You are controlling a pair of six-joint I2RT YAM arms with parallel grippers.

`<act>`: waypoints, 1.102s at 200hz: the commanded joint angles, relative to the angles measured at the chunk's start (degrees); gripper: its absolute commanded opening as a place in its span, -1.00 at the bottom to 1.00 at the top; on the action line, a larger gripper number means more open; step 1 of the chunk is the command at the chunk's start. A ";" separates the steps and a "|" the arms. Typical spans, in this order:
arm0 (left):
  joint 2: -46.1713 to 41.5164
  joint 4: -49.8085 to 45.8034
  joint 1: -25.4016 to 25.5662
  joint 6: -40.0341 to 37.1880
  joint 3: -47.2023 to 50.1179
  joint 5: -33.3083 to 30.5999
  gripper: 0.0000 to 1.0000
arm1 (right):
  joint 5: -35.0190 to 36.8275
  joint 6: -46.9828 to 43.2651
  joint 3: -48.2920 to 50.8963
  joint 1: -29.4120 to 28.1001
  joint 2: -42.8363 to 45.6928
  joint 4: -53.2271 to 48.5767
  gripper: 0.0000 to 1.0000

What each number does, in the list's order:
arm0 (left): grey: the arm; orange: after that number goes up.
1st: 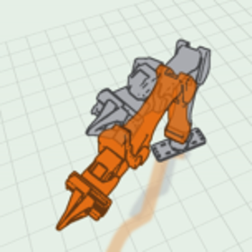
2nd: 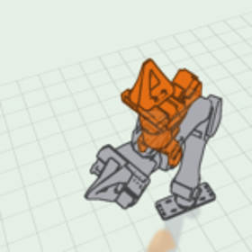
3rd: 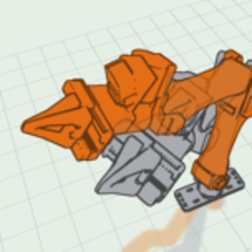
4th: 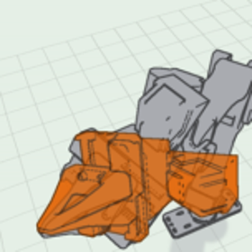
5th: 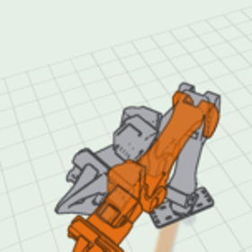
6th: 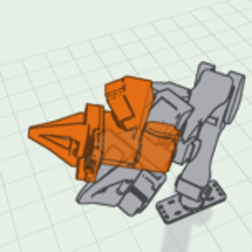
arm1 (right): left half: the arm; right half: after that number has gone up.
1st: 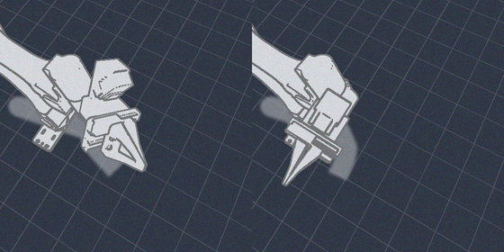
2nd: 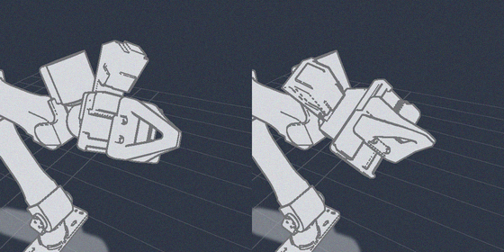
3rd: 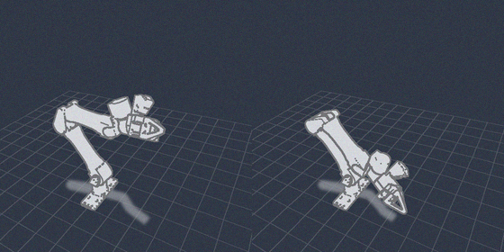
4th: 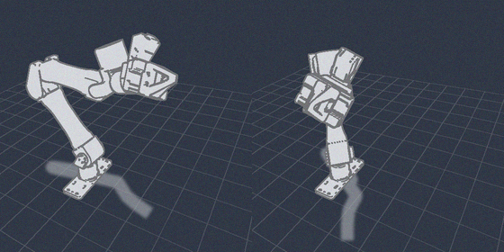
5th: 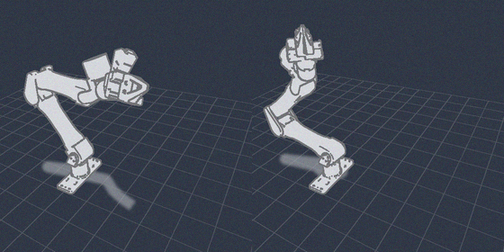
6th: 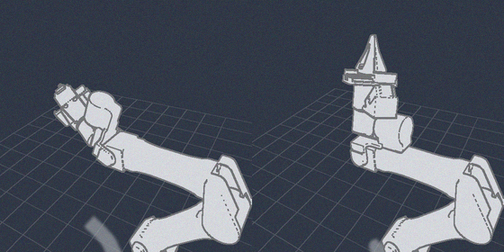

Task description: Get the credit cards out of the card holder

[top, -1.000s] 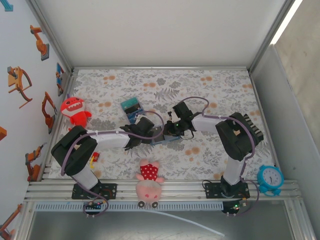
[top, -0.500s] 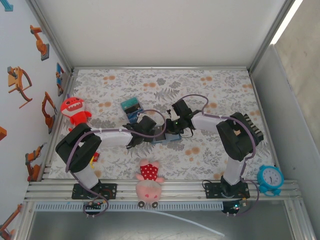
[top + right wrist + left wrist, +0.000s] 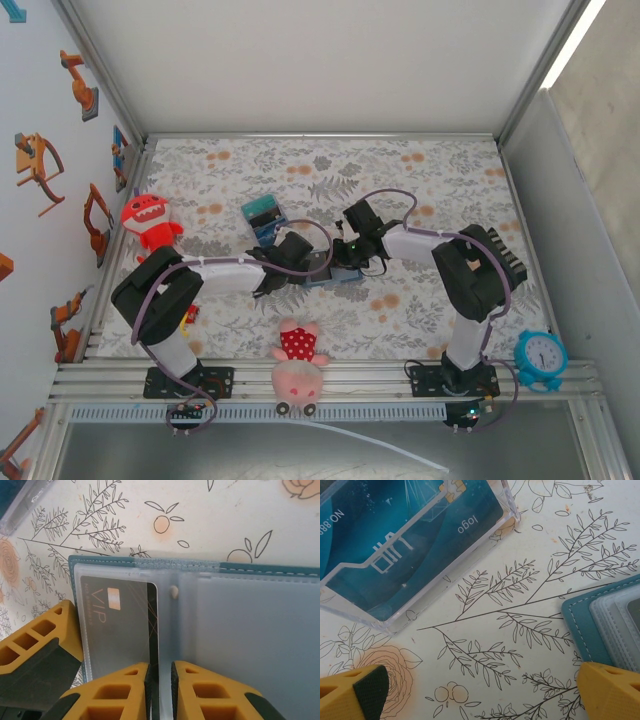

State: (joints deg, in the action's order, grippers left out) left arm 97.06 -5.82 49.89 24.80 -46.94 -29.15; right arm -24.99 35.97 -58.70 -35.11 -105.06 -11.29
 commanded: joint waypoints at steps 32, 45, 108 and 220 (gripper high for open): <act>2.05 -2.71 0.81 -0.14 -1.61 -0.92 0.94 | -4.17 1.84 0.16 -0.26 -1.95 4.65 -0.63; 2.28 -2.87 1.11 -0.20 -1.93 -1.16 0.94 | -5.57 2.54 0.68 -0.22 -1.92 6.32 -0.63; 2.14 -3.73 1.53 -0.04 -1.84 -1.99 0.94 | -10.96 5.71 4.21 0.96 0.31 14.31 -0.69; 1.60 -4.00 1.88 -0.06 -1.93 -2.83 0.94 | -15.61 10.46 9.30 2.57 -0.02 25.32 -0.72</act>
State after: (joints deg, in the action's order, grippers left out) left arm 98.02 -7.79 50.98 24.77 -48.27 -32.64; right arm -37.98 45.32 -50.43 -32.51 -105.95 10.48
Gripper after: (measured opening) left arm 0.970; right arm 0.149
